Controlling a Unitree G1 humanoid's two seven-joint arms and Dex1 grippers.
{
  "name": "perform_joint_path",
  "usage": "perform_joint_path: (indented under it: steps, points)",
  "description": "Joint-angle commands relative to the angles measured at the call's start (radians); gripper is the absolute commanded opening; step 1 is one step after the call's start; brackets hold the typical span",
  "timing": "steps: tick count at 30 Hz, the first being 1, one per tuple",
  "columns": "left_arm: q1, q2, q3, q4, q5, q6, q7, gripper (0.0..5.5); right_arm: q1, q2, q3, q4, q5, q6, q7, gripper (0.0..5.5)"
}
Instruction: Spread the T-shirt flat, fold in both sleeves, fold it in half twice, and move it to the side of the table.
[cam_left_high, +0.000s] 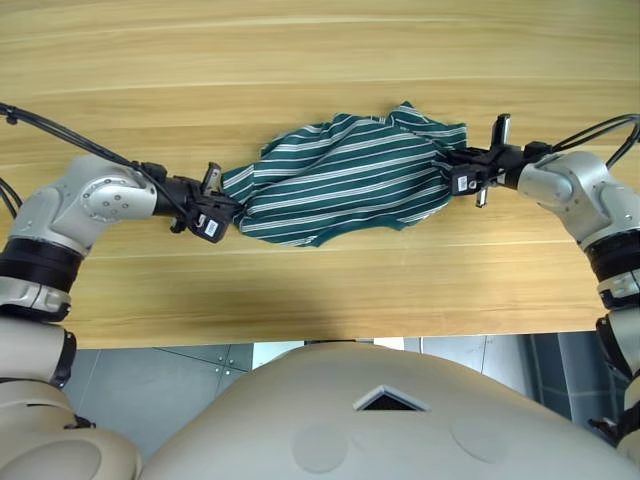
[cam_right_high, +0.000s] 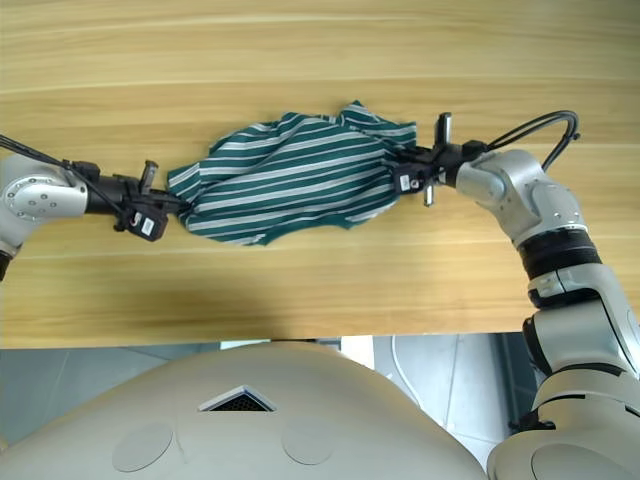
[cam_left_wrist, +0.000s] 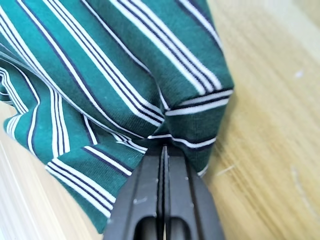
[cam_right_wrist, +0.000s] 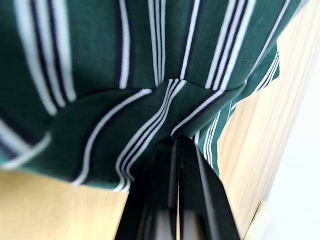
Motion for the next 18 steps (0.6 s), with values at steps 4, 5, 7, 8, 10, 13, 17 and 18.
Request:
perform_joint_path:
  steps: [4,5,7,8,10,13,17,18]
  points:
    - [-0.009,-0.011,-0.006,0.054,0.060,0.002,0.052,0.00,0.125,-0.058,-0.012,-0.139,0.105,-0.019,0.151,0.01]
    - [-0.011,-0.009,-0.006,0.053,0.062,0.004,0.054,0.00,0.129,-0.064,-0.016,-0.143,0.107,-0.016,0.157,0.01]
    - [-0.016,-0.005,-0.007,0.052,0.066,0.008,0.056,0.00,0.139,-0.071,-0.022,-0.152,0.112,-0.011,0.168,0.01]
    - [-0.019,-0.002,-0.006,0.053,0.073,0.013,0.058,0.00,0.146,-0.074,-0.025,-0.160,0.116,-0.009,0.173,0.01]
    - [-0.027,0.003,-0.005,0.066,0.095,0.019,0.069,0.00,0.156,-0.078,-0.031,-0.174,0.125,-0.009,0.181,0.01]
    - [-0.007,0.023,-0.002,0.069,0.093,0.024,0.062,0.00,0.162,-0.089,-0.049,-0.179,0.127,-0.001,0.179,0.01]
    - [0.047,0.066,0.002,0.032,0.012,0.034,0.005,0.00,0.175,-0.112,-0.094,-0.203,0.152,0.003,0.173,0.01]
    - [0.052,0.072,0.011,0.025,-0.010,0.043,-0.002,0.00,0.179,-0.109,-0.112,-0.218,0.193,-0.004,0.180,0.01]
